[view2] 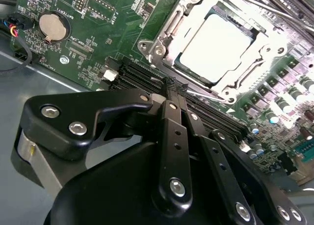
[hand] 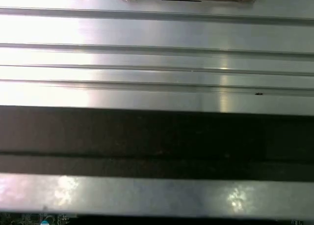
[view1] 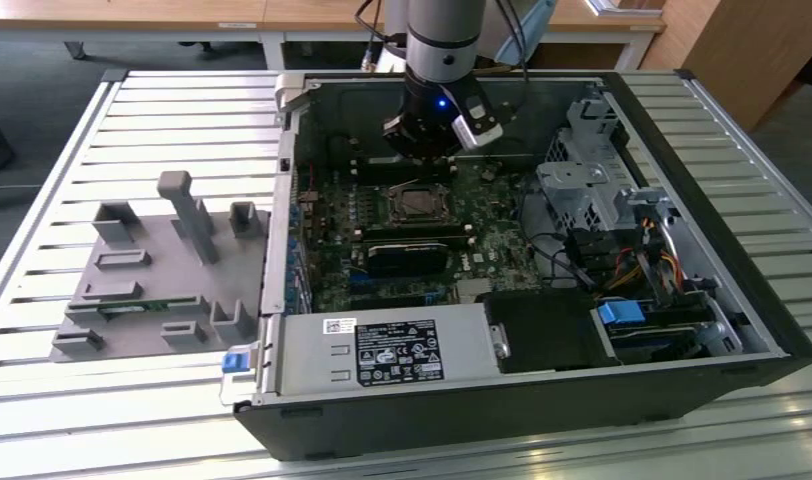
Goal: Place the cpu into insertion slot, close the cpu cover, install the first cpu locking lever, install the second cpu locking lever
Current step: 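Install the first cpu locking lever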
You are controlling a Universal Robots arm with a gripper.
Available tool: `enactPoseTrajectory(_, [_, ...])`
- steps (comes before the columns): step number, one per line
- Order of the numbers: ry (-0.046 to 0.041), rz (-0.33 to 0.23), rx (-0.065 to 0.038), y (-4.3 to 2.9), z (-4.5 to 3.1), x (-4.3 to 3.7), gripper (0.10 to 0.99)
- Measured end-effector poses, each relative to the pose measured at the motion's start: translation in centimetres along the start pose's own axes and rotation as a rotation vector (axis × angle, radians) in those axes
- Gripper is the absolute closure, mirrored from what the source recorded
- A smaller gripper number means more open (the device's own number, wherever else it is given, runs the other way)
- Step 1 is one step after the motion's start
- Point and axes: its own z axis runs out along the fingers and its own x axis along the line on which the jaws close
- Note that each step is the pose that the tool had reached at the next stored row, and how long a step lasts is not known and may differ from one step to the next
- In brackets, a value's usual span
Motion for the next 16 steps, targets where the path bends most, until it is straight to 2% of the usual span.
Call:
enactPoseTrajectory(8, [-0.0001,0.0,0.002,-0.02,0.73,-0.2,0.98])
enactPoseTrajectory(16, [0.0002,0.0,0.021,-0.01,1.22,-0.26,0.98])
